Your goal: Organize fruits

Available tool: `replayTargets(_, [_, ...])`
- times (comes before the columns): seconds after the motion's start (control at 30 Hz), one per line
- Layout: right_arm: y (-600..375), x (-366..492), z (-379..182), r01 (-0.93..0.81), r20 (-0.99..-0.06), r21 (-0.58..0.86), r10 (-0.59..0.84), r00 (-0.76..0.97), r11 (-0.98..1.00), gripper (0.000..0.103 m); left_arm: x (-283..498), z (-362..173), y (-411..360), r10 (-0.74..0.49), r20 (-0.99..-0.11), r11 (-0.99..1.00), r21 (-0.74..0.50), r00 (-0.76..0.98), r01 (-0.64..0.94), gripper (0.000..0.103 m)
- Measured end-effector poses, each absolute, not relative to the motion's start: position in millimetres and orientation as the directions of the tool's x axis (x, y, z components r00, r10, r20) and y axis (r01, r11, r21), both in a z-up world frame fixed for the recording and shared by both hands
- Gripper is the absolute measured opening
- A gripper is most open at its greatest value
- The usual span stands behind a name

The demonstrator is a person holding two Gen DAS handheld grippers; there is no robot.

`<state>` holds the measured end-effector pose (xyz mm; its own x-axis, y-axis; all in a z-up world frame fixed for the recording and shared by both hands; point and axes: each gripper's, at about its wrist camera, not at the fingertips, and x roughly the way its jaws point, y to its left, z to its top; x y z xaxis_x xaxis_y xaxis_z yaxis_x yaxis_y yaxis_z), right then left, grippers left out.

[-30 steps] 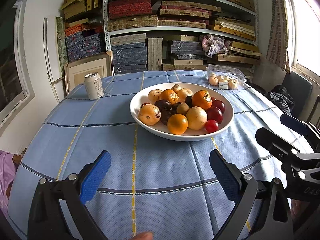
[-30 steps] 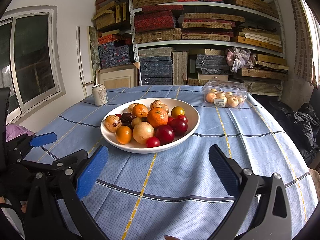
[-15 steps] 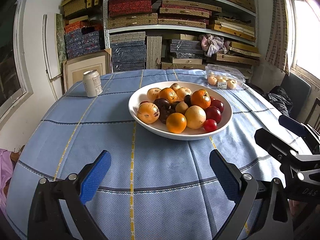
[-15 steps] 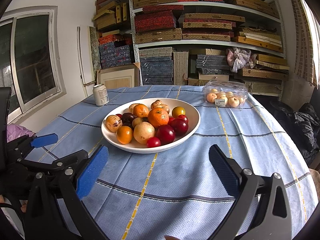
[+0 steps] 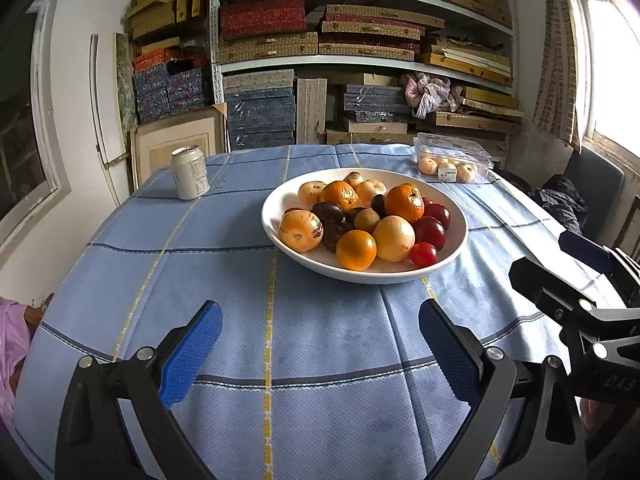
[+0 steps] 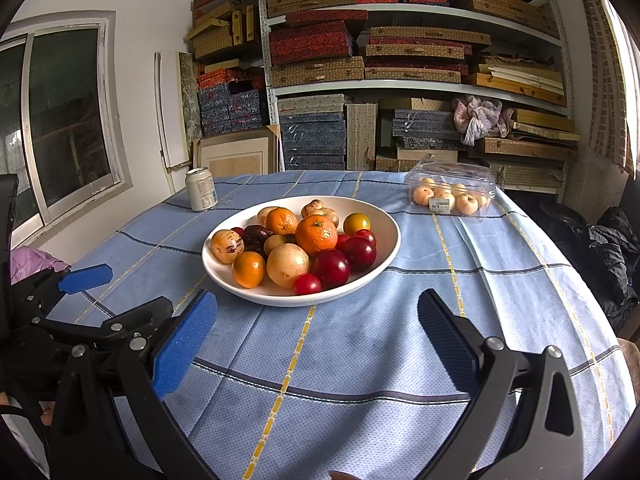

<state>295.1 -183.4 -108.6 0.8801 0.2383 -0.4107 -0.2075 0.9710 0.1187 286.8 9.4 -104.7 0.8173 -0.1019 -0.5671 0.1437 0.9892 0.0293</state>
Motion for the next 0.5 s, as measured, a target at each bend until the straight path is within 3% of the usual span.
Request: replayTargets(0.5, [-181.7, 295.6, -110.8, -0.208, -0.409, 0.121, 0.240, 0.881, 0.971, 0.099, 287.3, -102.6, 8.9, -0.108, -0.571, 0.988, 0.026, 0.814, 0.149, 0.099])
